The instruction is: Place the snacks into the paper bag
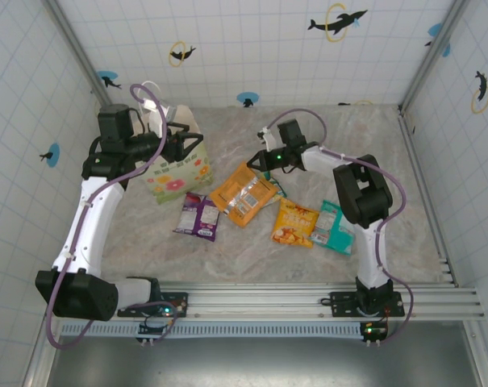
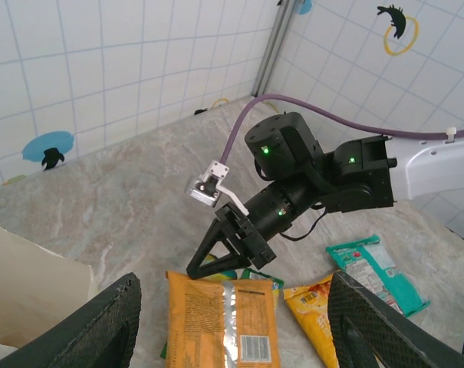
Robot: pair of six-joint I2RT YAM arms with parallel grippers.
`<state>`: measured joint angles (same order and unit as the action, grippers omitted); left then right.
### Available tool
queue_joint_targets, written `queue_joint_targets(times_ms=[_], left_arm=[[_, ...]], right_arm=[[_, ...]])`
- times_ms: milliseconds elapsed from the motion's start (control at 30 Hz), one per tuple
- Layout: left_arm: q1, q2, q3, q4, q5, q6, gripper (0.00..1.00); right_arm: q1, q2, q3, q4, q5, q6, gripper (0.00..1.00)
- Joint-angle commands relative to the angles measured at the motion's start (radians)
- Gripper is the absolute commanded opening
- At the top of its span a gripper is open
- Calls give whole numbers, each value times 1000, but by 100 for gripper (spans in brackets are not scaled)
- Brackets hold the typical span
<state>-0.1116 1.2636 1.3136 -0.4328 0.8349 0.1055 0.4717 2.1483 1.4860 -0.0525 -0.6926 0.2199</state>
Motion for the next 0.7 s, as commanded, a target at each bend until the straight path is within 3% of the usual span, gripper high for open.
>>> queue_joint_targets(times_ms=[0,667], left_arm=[[-8,-3,10,31,21,17,65],[-22,-45,-45,33,19,3,65]], right_arm=[[4,-43,-30,10,-1,-17,10],[63,-282,-338,-149,98,-26,30]])
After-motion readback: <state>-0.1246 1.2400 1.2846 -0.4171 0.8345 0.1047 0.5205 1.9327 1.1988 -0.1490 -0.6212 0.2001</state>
